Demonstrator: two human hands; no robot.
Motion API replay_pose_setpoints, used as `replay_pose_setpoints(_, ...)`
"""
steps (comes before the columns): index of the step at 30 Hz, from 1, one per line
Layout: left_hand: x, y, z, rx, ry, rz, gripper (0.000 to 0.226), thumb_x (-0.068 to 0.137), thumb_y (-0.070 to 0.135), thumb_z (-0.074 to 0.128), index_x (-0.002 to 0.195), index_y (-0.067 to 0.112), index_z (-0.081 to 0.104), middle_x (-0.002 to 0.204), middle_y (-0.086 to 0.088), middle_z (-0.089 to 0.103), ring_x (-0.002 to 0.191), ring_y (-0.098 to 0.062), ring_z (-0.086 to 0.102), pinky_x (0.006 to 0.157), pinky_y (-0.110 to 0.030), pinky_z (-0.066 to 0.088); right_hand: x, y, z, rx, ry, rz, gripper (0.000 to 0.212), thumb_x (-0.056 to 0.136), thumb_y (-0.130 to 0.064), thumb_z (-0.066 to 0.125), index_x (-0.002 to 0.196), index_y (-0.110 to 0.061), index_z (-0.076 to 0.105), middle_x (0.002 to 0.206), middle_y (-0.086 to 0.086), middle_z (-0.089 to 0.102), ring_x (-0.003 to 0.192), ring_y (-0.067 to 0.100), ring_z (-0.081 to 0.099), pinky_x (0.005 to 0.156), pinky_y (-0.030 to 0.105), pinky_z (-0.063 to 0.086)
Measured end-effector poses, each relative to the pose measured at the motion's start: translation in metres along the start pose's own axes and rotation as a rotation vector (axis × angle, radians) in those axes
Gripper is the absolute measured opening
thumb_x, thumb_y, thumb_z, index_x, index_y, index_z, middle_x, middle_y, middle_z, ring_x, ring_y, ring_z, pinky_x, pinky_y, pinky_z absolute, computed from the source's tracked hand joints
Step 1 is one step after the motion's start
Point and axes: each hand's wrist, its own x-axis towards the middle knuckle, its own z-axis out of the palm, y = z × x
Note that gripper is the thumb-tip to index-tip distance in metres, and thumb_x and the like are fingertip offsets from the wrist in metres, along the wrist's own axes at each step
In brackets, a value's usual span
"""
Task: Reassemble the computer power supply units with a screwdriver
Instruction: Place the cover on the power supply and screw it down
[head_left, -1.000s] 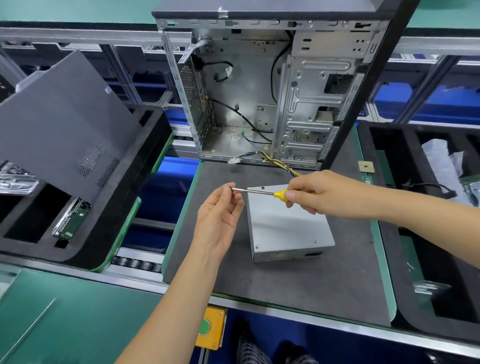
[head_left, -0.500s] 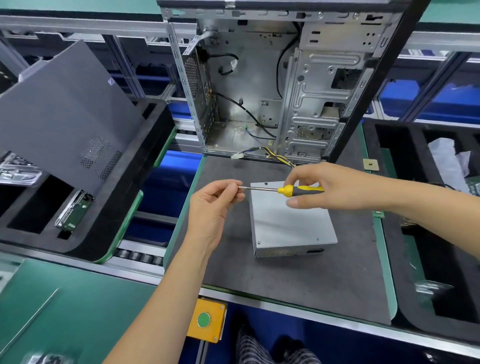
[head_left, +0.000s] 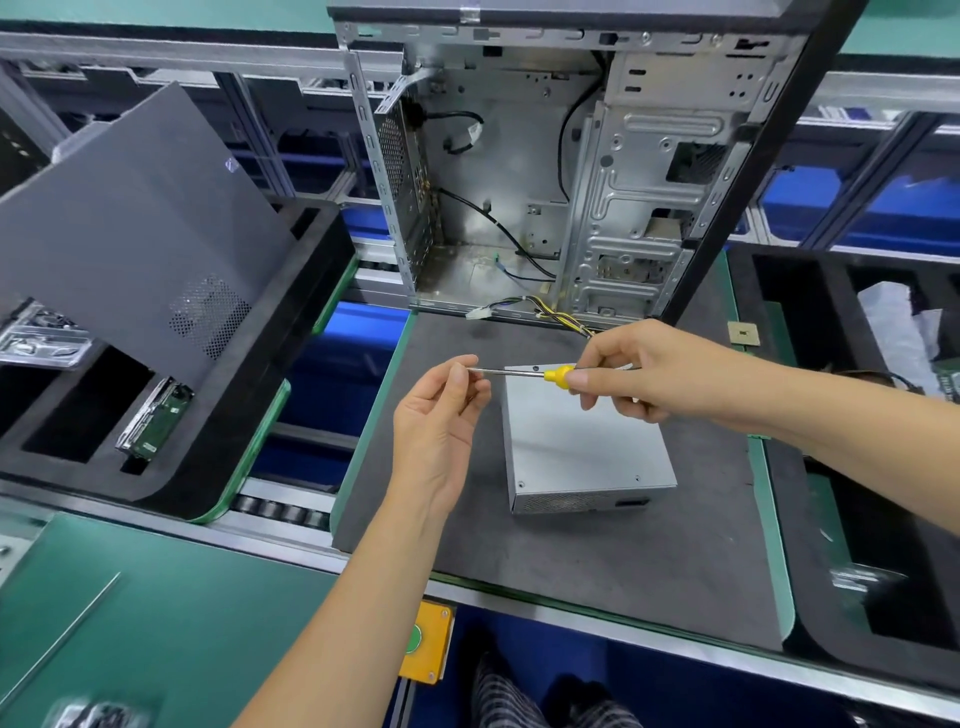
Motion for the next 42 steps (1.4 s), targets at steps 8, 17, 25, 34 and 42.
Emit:
replay_pose_setpoints(8, -0.009, -0.008, -0.009, 0.106, -0.113, -0.007, 0.02, 0.082, 0.018, 0.072, 0.1, 0.01, 0.074, 0.09, -0.004, 0.073, 0.086, -0.015, 0.069, 0.083, -0.026, 0.055, -0.008, 0.003, -0.002, 0.022, 0.007, 0.023, 0.029, 0.088, -0.034, 0.065, 0.088, -0.005, 0.064, 0.078, 0.0, 0.068, 0.047, 0.01, 0.042, 0.04, 0.017, 0.032)
replay_pose_setpoints(17, -0.023, -0.022, -0.05, 1.298, -0.668, 0.254, 0.085, 0.073, 0.04, 0.083, 0.146, 0.026, 0.041, 0.161, 0.008, 0.021, 0.151, -0.012, 0.006, 0.122, -0.046, 0.017, -0.021, 0.016, -0.013, -0.079, -0.079, 0.038, 0.029, 0.082, -0.044, 0.066, 0.084, -0.015, 0.066, 0.082, -0.003, 0.069, 0.05, 0.013, 0.041, 0.043, 0.019, 0.032)
replay_pose_setpoints(25, -0.014, -0.033, -0.058, 1.267, -0.684, 0.33, 0.069, 0.084, 0.03, 0.076, 0.145, 0.028, 0.045, 0.159, 0.016, 0.026, 0.148, -0.007, 0.018, 0.119, -0.017, 0.016, -0.037, 0.009, -0.017, -0.489, -0.08, 0.029, 0.022, 0.084, -0.049, 0.061, 0.082, -0.028, 0.066, 0.08, -0.015, 0.069, 0.068, 0.001, 0.058, 0.066, 0.021, 0.048)
replay_pose_setpoints(34, -0.015, -0.036, -0.06, 1.227, -0.708, 0.302, 0.069, 0.087, 0.026, 0.073, 0.148, 0.028, 0.041, 0.159, 0.016, 0.025, 0.148, -0.006, 0.019, 0.12, -0.03, 0.021, -0.032, 0.003, -0.003, -0.821, -0.13, 0.009, 0.021, 0.087, -0.049, 0.057, 0.084, -0.028, 0.06, 0.08, -0.015, 0.057, 0.078, 0.004, 0.053, 0.072, 0.025, 0.045)
replay_pose_setpoints(42, -0.016, -0.036, -0.061, 1.2, -0.693, 0.266, 0.069, 0.087, 0.027, 0.073, 0.148, 0.029, 0.04, 0.159, 0.017, 0.025, 0.149, -0.009, 0.018, 0.119, -0.047, 0.026, -0.023, -0.006, 0.006, -0.92, -0.175, -0.008, 0.03, 0.088, -0.051, 0.055, 0.086, -0.022, 0.061, 0.081, -0.006, 0.061, 0.078, 0.011, 0.054, 0.071, 0.03, 0.045)
